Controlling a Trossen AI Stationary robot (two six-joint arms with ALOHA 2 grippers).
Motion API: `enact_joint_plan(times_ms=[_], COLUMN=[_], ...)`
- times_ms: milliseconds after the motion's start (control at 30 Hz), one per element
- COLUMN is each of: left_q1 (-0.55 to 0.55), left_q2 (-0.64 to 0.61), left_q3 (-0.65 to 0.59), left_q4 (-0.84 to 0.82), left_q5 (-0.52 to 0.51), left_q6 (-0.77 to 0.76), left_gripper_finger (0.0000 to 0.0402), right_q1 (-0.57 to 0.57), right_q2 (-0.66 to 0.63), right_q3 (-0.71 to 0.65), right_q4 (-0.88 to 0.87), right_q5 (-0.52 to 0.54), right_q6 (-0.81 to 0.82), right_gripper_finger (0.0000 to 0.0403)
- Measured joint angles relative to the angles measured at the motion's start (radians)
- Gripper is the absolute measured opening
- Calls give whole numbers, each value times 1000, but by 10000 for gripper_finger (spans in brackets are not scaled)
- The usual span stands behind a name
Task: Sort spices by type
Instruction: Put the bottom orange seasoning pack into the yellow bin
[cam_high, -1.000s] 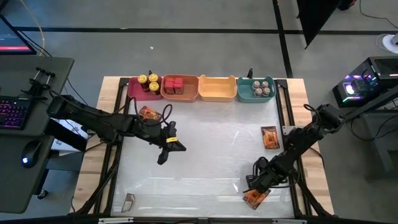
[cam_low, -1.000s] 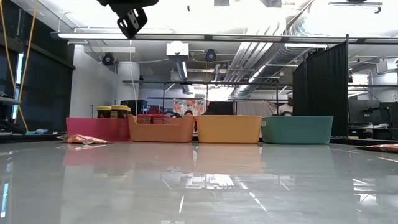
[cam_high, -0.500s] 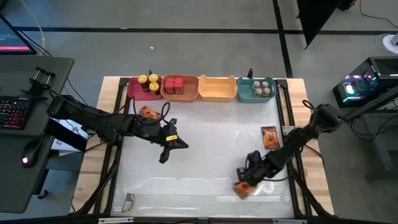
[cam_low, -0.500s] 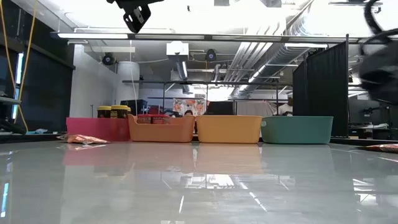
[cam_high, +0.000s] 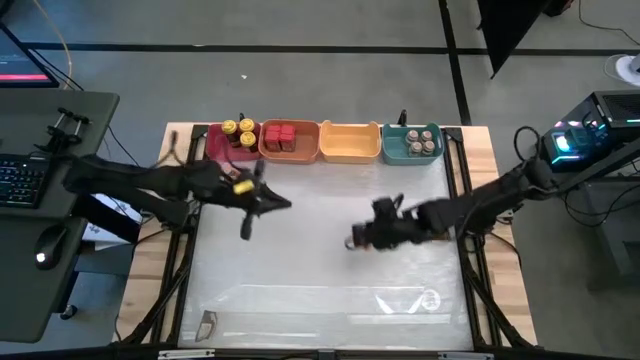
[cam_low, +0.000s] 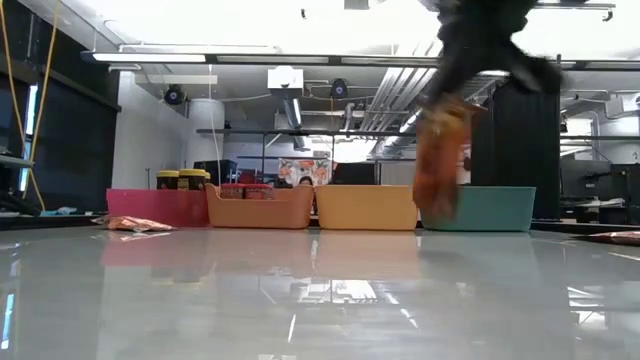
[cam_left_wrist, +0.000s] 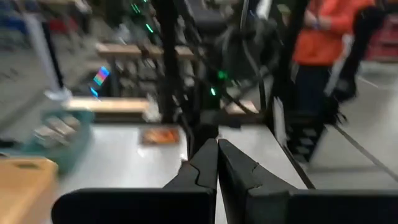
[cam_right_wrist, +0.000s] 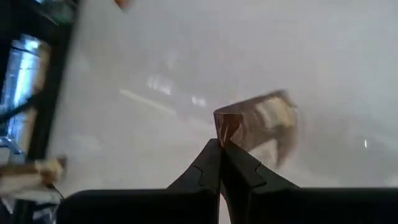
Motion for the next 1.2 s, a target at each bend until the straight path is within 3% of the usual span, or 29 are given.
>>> enact_joint_plan(times_ms=[300,667,900,1100,1200], left_q1=[9,9,9,20,47], left_q2=[-212,-312,-267,-180,-132], left_q3=[27,25,25,24,24], left_q4=[-3,-109,-125,20,111], left_q5=[-115,-129,-260,-455,-470], left_q6=[66,74,107,148,152], left_gripper_finger=[0,0,0,0,0], right_q1=[-368,-786,-923,-959,-965], right_q2=[-1,26,123,225,280], right_q3=[191,217,217,217,217], right_q4=[43,104,230,337,403], right_q5=[-14,-208,-369,-441,-475], right_q6=[-464,-641,-747,-802,-797], right_gripper_finger=[0,0,0,0,0])
